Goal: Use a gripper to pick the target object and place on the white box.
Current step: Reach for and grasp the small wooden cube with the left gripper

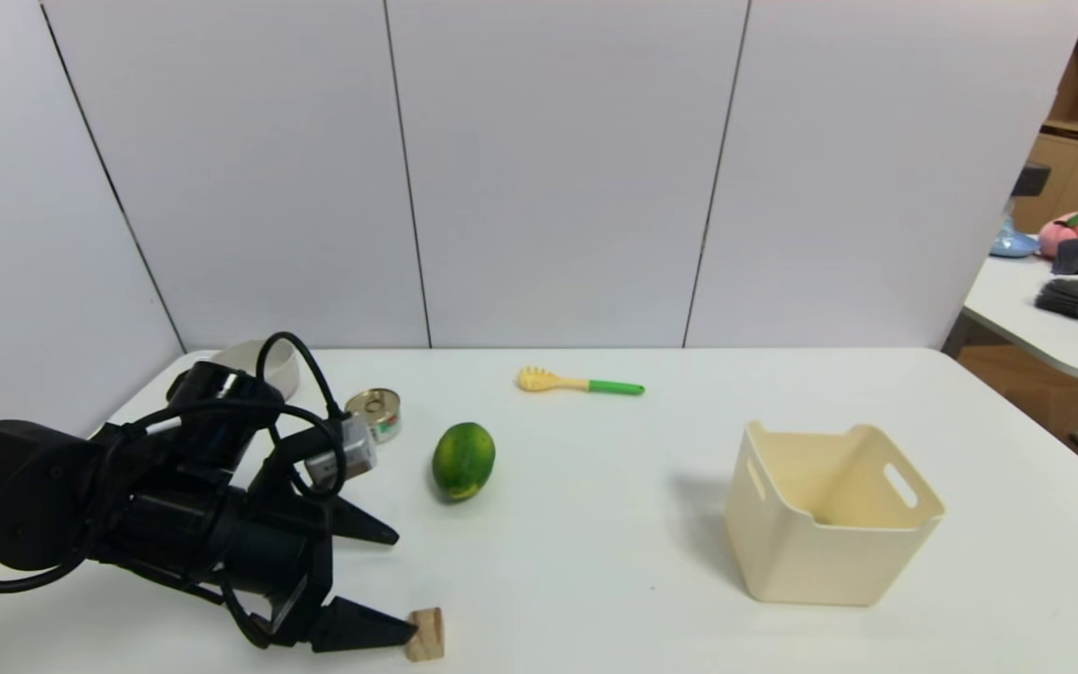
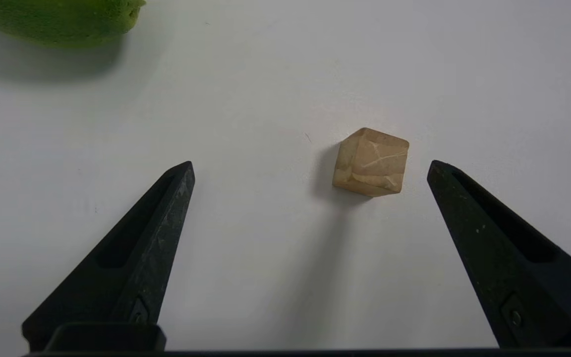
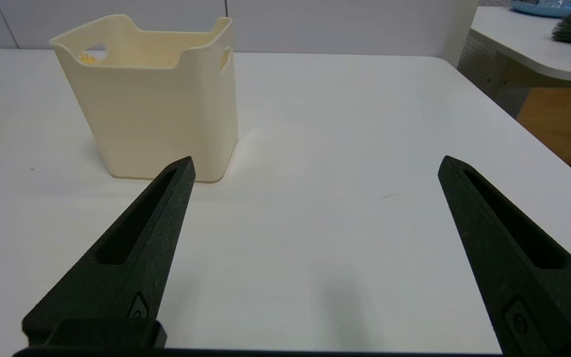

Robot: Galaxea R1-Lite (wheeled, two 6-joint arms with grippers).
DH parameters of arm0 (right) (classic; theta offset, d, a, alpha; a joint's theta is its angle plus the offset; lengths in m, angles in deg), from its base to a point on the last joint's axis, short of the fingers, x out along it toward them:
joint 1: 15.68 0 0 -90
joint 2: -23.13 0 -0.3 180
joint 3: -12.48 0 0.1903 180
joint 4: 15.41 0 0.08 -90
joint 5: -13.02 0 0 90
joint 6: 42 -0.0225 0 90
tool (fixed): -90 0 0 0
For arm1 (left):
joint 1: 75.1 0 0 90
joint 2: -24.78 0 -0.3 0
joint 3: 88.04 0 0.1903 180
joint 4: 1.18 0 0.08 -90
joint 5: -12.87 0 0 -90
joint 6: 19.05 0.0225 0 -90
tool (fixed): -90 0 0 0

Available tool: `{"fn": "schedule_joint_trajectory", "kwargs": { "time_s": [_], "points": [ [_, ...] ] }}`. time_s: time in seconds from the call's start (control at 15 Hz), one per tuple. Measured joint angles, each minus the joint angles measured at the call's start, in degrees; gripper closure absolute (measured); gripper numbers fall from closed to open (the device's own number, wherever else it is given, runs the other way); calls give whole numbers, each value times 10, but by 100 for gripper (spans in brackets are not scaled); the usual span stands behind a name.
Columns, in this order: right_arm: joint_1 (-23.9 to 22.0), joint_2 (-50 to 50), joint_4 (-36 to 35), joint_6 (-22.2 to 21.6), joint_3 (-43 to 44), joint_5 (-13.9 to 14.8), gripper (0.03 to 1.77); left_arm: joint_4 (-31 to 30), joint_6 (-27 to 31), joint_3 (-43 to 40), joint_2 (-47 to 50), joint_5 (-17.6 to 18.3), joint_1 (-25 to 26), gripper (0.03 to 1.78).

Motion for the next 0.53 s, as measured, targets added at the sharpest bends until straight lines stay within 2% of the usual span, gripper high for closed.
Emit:
{"fn": "schedule_joint_trajectory", "kwargs": {
  "time_s": [0.53],
  "points": [
    [0, 0, 0, 0, 0, 0, 10, 1, 6, -18, 9, 4, -28, 12]
  ]
}}
